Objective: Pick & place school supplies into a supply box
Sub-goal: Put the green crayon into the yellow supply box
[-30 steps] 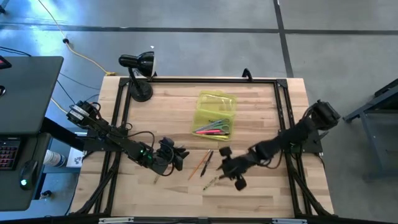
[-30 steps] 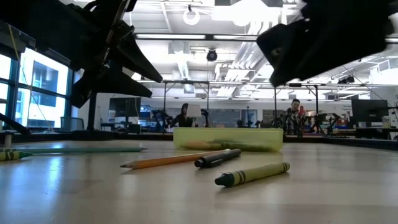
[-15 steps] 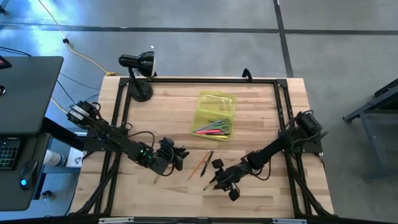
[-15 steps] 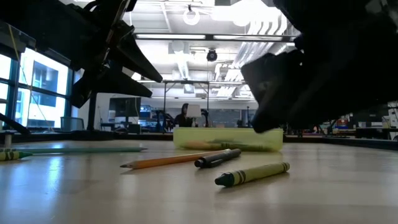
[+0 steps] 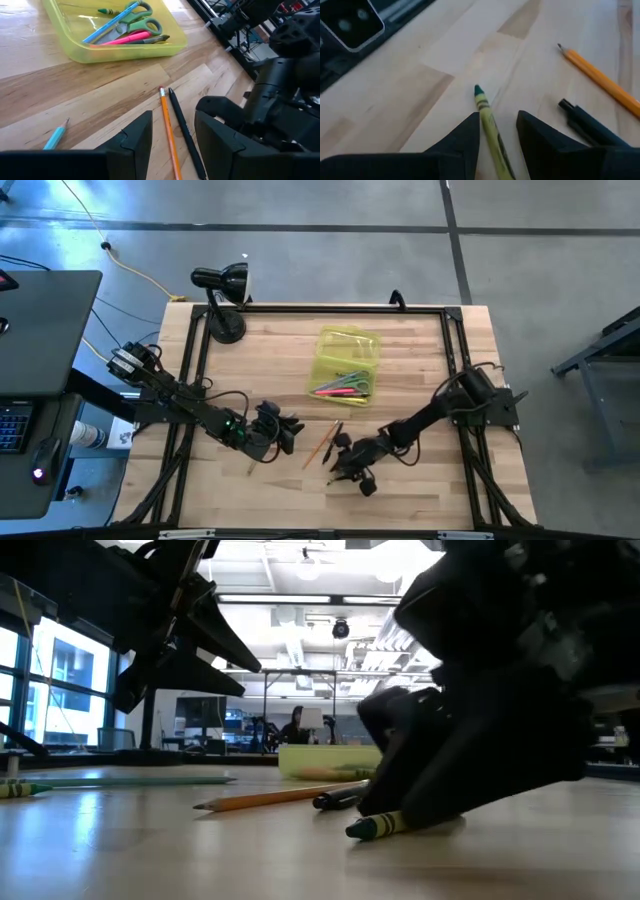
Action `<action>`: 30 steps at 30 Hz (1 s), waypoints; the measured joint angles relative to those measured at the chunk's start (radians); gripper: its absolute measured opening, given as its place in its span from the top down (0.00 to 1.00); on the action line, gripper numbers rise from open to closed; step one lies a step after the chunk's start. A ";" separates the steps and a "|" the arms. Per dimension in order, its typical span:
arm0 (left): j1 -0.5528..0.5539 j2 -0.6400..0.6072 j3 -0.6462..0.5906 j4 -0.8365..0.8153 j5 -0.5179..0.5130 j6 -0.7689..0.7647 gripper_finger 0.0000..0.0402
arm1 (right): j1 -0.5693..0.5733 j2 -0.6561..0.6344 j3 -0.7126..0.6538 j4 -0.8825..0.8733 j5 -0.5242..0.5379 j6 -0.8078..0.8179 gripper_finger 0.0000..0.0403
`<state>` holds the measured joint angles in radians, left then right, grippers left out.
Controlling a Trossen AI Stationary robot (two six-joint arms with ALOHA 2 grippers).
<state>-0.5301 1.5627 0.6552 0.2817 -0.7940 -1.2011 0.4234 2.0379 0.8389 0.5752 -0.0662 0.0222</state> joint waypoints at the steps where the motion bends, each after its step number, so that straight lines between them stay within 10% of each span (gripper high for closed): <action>1: 0.000 0.000 0.000 0.000 0.000 0.000 0.55 | -0.006 0.011 0.001 0.007 -0.020 0.000 0.72; 19: 0.000 0.000 0.000 -0.001 0.022 0.000 0.55 | 0.001 0.171 -0.002 0.244 -0.001 -0.030 0.97; 30: 0.000 0.000 0.000 -0.001 0.027 0.000 0.55 | -0.011 -0.138 -0.004 0.126 0.197 -0.036 0.98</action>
<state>-0.5301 1.5631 0.6552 0.2810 -0.7669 -1.2015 0.4121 1.8999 0.8346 0.7008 0.1310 -0.0138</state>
